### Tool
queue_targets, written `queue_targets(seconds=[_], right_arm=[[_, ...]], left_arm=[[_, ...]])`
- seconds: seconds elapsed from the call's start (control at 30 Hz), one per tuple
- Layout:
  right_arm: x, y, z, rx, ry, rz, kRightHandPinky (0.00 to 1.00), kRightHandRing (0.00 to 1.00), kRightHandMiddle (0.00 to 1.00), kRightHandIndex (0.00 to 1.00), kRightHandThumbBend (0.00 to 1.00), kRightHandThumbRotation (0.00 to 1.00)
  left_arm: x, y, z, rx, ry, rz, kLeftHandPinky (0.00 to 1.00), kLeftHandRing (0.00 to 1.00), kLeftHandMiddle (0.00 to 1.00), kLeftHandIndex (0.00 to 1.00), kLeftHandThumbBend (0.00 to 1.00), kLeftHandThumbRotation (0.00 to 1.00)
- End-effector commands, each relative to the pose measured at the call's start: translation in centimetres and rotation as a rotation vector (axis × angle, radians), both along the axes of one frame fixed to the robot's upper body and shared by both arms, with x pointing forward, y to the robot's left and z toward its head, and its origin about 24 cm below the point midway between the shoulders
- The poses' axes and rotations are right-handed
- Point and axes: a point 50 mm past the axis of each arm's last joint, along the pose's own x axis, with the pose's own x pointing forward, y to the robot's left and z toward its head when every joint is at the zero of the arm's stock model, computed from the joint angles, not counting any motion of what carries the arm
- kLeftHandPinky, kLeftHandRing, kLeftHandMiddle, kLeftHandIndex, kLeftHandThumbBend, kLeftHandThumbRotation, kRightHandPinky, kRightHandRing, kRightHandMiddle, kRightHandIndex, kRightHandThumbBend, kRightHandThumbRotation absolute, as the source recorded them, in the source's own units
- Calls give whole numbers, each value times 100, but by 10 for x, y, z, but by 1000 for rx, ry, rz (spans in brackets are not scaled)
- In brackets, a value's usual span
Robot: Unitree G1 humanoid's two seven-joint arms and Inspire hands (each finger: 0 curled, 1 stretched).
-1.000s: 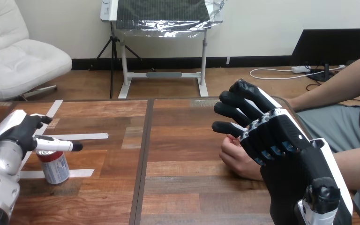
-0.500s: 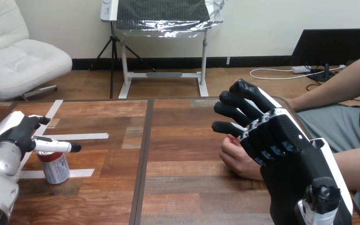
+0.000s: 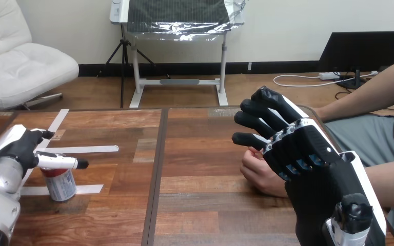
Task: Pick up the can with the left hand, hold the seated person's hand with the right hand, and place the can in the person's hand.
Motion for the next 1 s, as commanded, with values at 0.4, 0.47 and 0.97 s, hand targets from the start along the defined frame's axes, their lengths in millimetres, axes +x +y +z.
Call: queue_targets(seconds=[0.4, 0.47, 0.97], right_arm=[[4, 1, 10, 12, -63, -3, 78, 85, 86, 86, 100, 87], [4, 1, 10, 11, -63, -2, 78, 85, 86, 86, 100, 87], [3, 1, 9, 15, -66, 1, 78, 85, 86, 87, 100, 87]], left_arm=[[6, 2, 13, -10, -50, 7, 89, 93, 91, 87, 94, 31], [6, 2, 13, -14, -49, 9, 91, 93, 91, 87, 94, 30], [3, 3, 9, -5, -33, -16, 88, 91, 90, 87, 93, 29]])
